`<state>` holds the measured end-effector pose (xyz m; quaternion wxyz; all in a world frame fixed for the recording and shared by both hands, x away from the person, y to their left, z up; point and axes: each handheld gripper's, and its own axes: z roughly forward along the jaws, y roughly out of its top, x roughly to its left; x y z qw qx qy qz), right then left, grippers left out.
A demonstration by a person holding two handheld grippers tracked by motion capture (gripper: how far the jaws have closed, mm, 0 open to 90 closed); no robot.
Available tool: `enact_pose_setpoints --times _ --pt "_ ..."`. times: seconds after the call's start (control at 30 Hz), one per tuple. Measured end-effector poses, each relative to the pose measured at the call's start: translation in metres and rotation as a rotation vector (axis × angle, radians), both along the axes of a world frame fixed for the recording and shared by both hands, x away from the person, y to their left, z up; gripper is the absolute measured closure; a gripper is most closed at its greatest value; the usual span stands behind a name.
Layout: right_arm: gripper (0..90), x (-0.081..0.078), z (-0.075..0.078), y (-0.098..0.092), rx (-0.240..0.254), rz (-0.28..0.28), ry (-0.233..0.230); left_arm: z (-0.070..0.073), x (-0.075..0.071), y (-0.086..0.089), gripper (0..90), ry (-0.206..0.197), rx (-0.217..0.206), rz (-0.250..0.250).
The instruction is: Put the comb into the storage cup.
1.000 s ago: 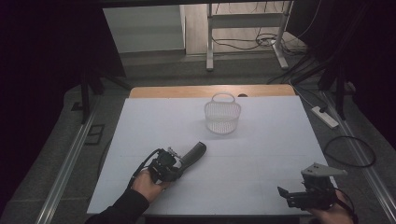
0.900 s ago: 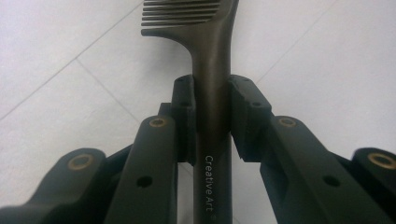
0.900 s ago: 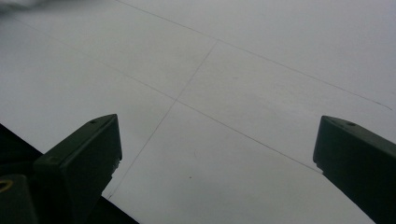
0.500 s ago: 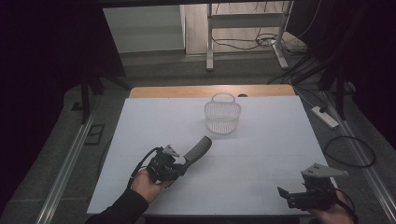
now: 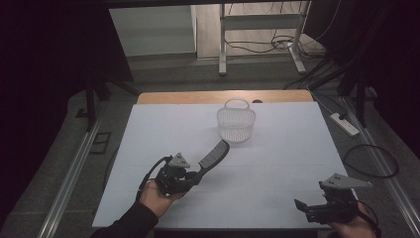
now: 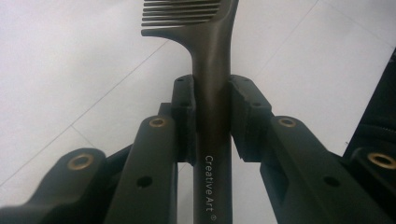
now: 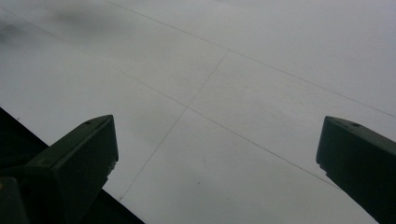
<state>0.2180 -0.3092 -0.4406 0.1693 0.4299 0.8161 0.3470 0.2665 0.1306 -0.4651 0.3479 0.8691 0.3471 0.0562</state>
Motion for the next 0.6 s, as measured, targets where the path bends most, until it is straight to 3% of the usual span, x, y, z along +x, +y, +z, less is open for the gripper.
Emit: enact_pose_setpoints --times 0.27,0.4,0.6 --pt "0.0 0.001 0.003 0.003 0.018 0.052 -0.042 0.002 -0.002 -0.002 72.4 -0.004 -0.038 -0.016" --pt "0.0 0.004 0.005 0.005 0.031 0.077 -0.029 0.004 -0.003 -0.003 72.4 -0.009 -0.056 -0.022" --pt "0.0 0.008 0.013 0.007 0.14 0.083 -0.049 0.006 -0.005 -0.005 72.4 -0.015 -0.069 -0.031"
